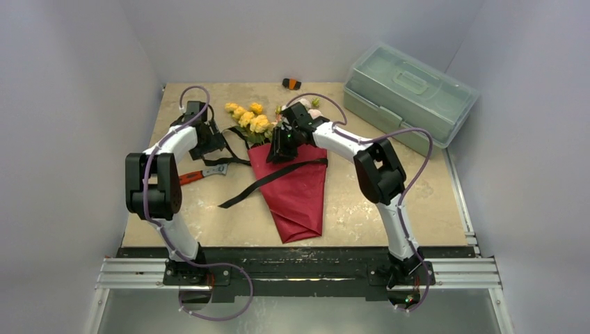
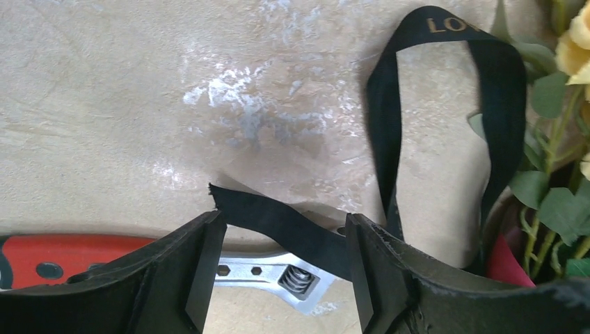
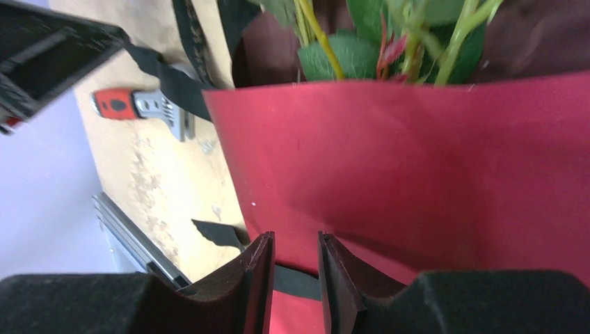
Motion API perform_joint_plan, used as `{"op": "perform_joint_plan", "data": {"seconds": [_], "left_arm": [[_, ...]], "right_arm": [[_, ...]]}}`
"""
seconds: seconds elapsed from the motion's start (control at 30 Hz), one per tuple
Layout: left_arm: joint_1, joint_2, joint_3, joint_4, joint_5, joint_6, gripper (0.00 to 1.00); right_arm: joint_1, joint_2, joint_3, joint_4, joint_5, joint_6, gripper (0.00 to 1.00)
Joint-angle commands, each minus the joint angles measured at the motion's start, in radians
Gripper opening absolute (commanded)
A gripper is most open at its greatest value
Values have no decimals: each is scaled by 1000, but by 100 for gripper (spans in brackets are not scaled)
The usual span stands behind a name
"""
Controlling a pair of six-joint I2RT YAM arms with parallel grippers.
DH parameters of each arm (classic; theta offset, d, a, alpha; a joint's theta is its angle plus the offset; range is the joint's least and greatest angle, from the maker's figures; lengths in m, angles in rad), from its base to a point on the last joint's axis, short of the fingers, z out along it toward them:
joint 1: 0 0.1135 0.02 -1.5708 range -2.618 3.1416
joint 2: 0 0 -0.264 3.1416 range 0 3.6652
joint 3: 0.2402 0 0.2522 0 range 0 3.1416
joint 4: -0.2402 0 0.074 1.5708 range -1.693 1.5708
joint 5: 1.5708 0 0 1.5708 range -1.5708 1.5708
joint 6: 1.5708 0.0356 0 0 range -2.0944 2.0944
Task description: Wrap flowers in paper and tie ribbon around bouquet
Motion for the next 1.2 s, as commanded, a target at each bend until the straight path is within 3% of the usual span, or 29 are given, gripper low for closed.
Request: {"op": "perform_joint_plan", "data": {"seconds": [0.0, 0.5, 0.6, 0.73, 0.9, 1.17], "left_arm": [[4, 22, 8, 12, -46, 6, 67], [41, 91, -42, 11, -92, -53, 60], [41, 99, -62, 36, -83, -52, 53], [41, 122, -76, 78, -41, -34, 22], [41, 121, -82, 94, -30, -3, 2], [41, -29, 13, 48, -32, -14, 0]], "right_arm": [[-15, -42, 81, -8, -43, -2, 37], [-24, -252, 3, -41, -47, 5, 38], [-34, -293, -52, -39, -41, 9, 38], [-49, -339, -116, -40, -34, 9, 37], [-68, -399, -193, -49, -13, -7, 37], [-89, -518, -281, -71, 34, -11, 37]]}}
